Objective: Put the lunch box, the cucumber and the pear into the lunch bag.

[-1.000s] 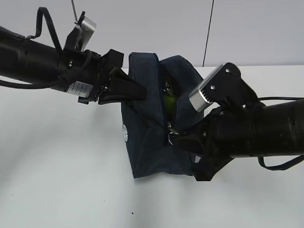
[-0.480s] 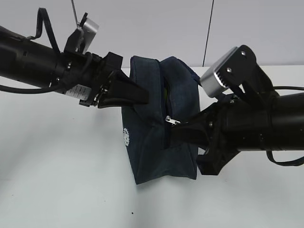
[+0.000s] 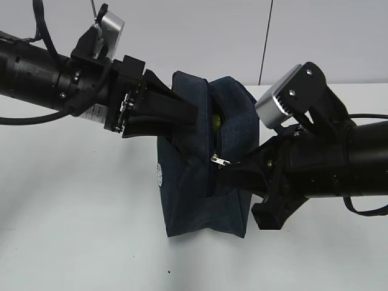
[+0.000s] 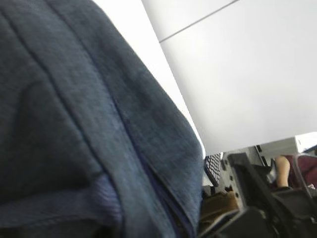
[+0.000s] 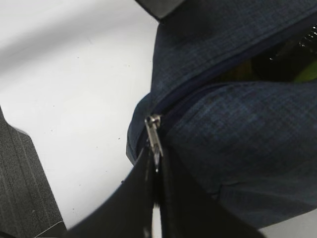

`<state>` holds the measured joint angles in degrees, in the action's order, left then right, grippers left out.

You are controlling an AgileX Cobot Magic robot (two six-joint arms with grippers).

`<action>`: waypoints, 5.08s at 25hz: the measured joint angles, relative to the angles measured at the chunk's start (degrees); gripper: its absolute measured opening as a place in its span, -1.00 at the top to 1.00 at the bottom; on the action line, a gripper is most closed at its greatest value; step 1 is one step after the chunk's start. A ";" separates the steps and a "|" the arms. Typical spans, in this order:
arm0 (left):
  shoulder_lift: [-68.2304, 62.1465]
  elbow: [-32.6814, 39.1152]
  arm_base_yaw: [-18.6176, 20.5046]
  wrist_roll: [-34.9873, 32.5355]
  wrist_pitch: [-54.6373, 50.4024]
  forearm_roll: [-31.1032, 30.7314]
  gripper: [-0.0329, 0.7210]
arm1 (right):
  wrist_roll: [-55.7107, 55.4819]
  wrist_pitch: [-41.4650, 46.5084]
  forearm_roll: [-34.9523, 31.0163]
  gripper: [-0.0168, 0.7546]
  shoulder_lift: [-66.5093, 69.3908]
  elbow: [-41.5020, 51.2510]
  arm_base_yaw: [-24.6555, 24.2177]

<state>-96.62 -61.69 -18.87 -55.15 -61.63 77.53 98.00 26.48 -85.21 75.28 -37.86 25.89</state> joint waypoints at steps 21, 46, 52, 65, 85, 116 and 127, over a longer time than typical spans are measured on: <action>0.45 0.00 -6.77 0.92 7.10 -12.83 0.03 | -1.10 2.54 0.57 0.94 0.00 0.00 0.00; 0.72 -0.41 -5.88 1.54 5.48 -13.69 0.92 | -1.10 0.93 1.18 0.94 0.00 -2.03 0.00; 0.75 -0.40 -5.88 1.71 5.48 -14.52 0.93 | -1.10 0.93 1.32 0.94 0.00 -2.24 0.00; 0.68 -0.40 -5.88 3.43 5.59 -18.19 0.93 | -1.23 1.18 0.62 0.94 -0.12 -5.57 0.00; 0.68 -0.40 -5.88 3.47 4.41 -18.48 -0.30 | -1.36 -1.08 0.16 0.94 -0.12 -6.59 0.00; 0.68 -0.40 -5.88 5.67 5.92 -20.60 0.93 | -1.45 -7.02 -1.17 0.94 3.59 -12.49 0.00; 0.68 -0.40 -5.88 7.72 4.35 -22.60 0.93 | -0.55 -10.97 -1.61 0.94 3.84 -14.46 0.02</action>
<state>-95.94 -62.09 -24.75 -47.43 -57.28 54.93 97.45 15.52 -86.82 79.11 -52.32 25.91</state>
